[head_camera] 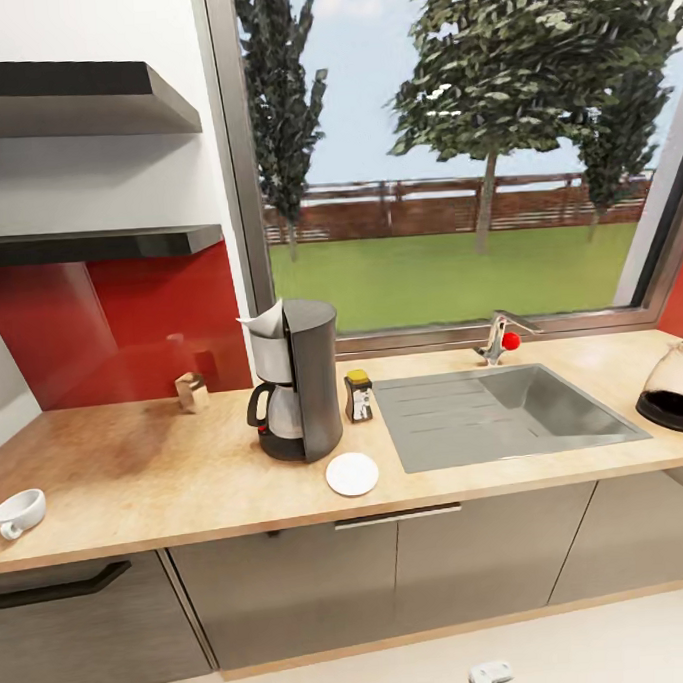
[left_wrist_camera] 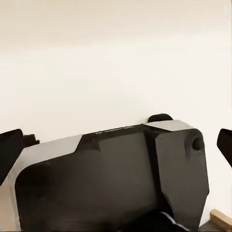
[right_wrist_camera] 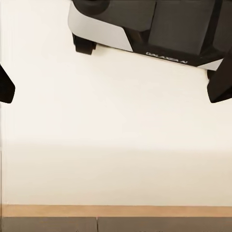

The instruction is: Set up a coffee station on the kitchen countertop: keep the coffee maker on the countertop, move the bottle of coffee from the kitchen shelf to the counter next to the coffee maker, place a paper coffee filter on top of the coffee maker, put the saucer next to the coffee maker with the coffee cup on the saucer, and place the electric kettle next to the coffee maker.

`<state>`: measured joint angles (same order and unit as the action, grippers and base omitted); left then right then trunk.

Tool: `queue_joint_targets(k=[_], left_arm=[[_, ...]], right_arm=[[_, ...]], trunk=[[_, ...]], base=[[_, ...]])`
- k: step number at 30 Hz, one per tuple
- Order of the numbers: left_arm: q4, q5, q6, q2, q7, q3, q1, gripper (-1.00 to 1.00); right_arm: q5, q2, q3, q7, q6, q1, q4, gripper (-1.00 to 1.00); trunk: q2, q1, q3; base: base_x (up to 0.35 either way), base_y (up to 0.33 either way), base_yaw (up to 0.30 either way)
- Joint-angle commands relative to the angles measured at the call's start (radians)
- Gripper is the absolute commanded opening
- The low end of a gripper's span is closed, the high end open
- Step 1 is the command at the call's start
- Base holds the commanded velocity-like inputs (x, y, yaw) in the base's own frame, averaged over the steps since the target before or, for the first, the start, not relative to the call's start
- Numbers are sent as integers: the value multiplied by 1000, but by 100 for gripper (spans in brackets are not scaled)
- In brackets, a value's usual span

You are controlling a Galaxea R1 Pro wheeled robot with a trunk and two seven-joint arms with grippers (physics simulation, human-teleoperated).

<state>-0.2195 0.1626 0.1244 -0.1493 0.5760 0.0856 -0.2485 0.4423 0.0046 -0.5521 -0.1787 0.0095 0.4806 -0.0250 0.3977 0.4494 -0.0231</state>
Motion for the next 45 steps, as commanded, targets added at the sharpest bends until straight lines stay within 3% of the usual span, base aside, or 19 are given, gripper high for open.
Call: queue_joint_targets(k=[1, 4, 7, 8, 11, 12, 23, 32, 45], left_arm=[[20, -18, 6, 2, -42, 7, 0, 100], [67, -98, 1, 9, -177, 4, 0, 100], [82, -133, -9, 21, -304, 2, 0, 100], [76, -144, -12, 56, -468, 1, 0, 100], [67, -144, -22, 105, -521, 1, -3, 100], [47, -147, -30, 152, -536, 4, -3, 100], [61, -142, -135, 151, -544, -1, 12, 100], [63, -140, -143, 150, -545, -3, 24, 100], [63, -139, -144, 148, -546, -4, 28, 100]], right_arm=[[12, -3, -8, -3, 0, 1, 0, 100], [16, -6, -7, -3, 1, 1, -1, 100], [18, -5, -4, -2, 2, 1, -1, 100], [18, -3, -2, -2, 3, 1, -1, 100], [18, -9, -2, 17, 1, 1, -1, 100], [18, -31, -3, 66, 0, 1, -1, 100], [22, -35, -2, 75, 0, 1, -1, 100], [83, -36, -2, 74, 1, 1, 0, 100], [90, -37, -2, 74, 2, 1, 0, 100]], trunk=[[2, 1, -2], [2, 1, -2], [2, 1, -2], [2, 1, -2], [2, 1, -2], [2, 1, -2], [2, 1, -2], [2, 1, -2], [2, 1, -2]], base=[[0, 0, 0], [0, 0, 0], [0, 0, 0], [0, 0, 0], [73, -79, 0], [176, -203, 0], [183, -217, -97], [14, -271, -262], [-49, -274, -268]])
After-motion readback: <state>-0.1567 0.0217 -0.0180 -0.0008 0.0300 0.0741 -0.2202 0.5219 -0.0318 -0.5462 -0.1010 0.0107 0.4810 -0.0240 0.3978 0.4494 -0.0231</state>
